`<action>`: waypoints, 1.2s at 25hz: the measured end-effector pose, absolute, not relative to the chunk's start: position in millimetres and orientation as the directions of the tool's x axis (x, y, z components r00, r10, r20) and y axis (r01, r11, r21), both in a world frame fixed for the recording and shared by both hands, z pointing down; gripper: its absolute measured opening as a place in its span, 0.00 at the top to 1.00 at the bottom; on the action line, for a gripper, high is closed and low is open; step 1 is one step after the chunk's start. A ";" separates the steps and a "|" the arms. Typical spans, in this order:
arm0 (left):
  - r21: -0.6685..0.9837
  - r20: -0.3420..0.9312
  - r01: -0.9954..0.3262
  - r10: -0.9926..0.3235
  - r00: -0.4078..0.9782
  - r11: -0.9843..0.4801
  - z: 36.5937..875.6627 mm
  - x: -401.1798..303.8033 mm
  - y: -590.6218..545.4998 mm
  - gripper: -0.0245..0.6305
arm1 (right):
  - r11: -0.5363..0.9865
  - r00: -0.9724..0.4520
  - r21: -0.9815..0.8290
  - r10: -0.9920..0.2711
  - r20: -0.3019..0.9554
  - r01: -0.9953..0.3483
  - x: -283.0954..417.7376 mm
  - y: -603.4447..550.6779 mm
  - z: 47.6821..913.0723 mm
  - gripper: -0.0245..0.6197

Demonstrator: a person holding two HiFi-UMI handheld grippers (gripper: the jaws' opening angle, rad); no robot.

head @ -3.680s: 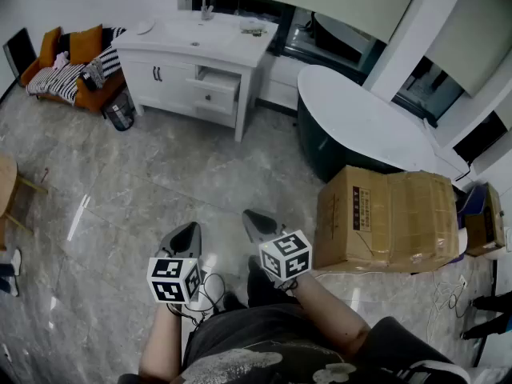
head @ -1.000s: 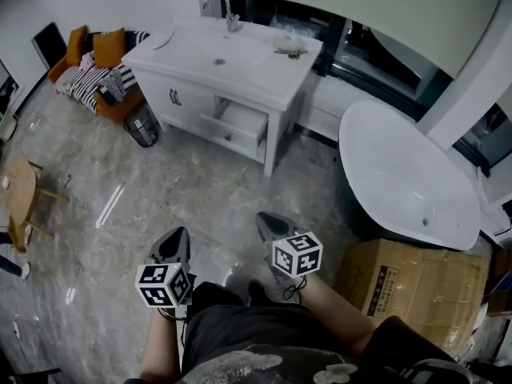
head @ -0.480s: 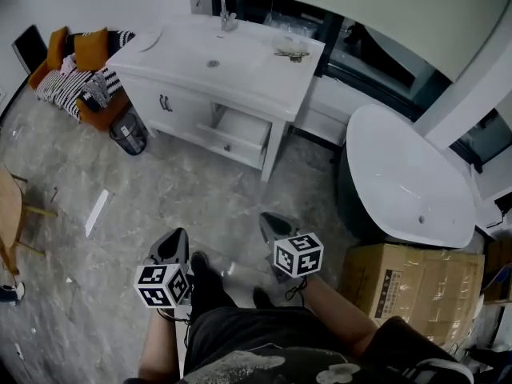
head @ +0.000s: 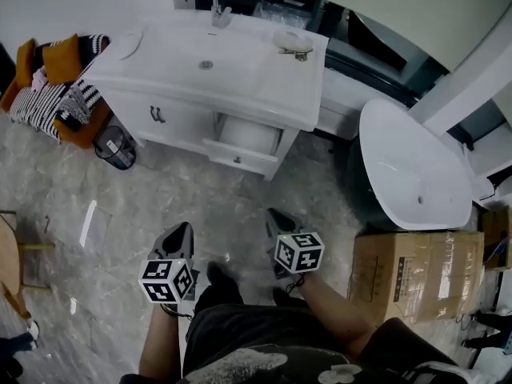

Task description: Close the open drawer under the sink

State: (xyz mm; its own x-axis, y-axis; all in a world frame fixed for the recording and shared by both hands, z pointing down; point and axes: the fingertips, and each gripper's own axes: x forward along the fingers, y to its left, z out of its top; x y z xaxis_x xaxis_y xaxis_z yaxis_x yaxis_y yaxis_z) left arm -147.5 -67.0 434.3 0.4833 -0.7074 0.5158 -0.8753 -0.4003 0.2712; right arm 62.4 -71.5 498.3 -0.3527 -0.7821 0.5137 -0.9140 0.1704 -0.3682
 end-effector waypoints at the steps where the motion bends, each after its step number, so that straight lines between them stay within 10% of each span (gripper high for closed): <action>1: 0.274 0.521 -0.868 -0.695 0.496 -0.414 436.8 -153.2 -75.6 0.94 | 0.144 -0.333 -0.370 -0.786 0.521 -0.918 57.2 -78.3 500.9 0.91; 30: 0.333 0.608 -0.822 -0.561 0.562 -0.463 557.1 -186.9 -195.7 0.94 | -0.086 -0.150 -0.334 -0.770 0.620 -0.939 11.8 -202.7 626.2 0.91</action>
